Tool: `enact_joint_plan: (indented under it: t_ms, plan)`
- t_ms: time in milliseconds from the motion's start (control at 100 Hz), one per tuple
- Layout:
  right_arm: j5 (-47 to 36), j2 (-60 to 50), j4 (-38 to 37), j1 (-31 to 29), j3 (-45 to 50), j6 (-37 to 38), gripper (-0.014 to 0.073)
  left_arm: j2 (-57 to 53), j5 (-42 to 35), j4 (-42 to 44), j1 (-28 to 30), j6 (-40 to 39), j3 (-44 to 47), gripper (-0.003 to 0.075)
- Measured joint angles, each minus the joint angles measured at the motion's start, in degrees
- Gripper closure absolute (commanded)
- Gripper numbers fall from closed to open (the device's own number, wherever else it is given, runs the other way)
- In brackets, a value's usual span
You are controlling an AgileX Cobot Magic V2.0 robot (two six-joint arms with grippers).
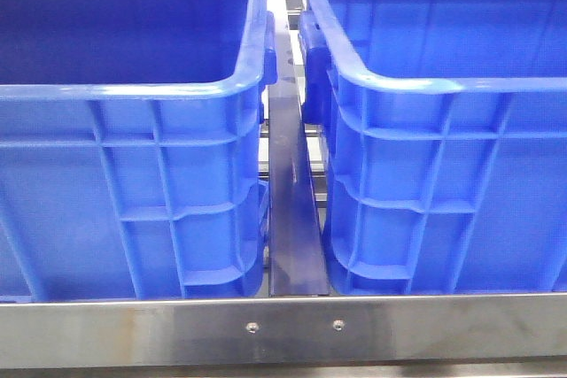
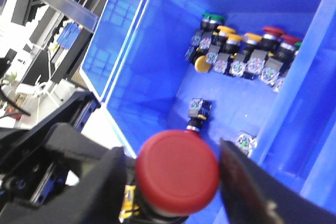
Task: Pick red and yellow buttons and place in box
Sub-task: 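Grasp the red button with the right gripper and release the left gripper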
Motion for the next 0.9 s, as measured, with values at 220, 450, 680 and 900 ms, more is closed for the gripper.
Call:
enact_joint_plan:
  t_ms: [220, 450, 680, 900]
  plan:
    - [-0.8, 0.0, 0.27, 0.0, 0.0, 0.04, 0.0399, 0.0, -0.42, 0.0, 0.0, 0.0, 0.0, 0.0504]
    - [-2.36, 0.03, 0.67, -0.29, 0.0, -0.34, 0.0399, 0.0, 0.63, 0.29, 0.0, 1.27, 0.0, 0.0122]
    - [-7.79, 0.13, 0.77, -7.42, -1.01, -8.39, 0.0399, -0.71, 1.01, 1.99, 0.0, 1.38, 0.0, 0.0153]
    - [-17.91, 0.13, -2.7, -13.71, -1.26, -25.54, 0.0399, -0.97, 1.11, 2.22, 0.0, 1.38, 0.0, 0.0155]
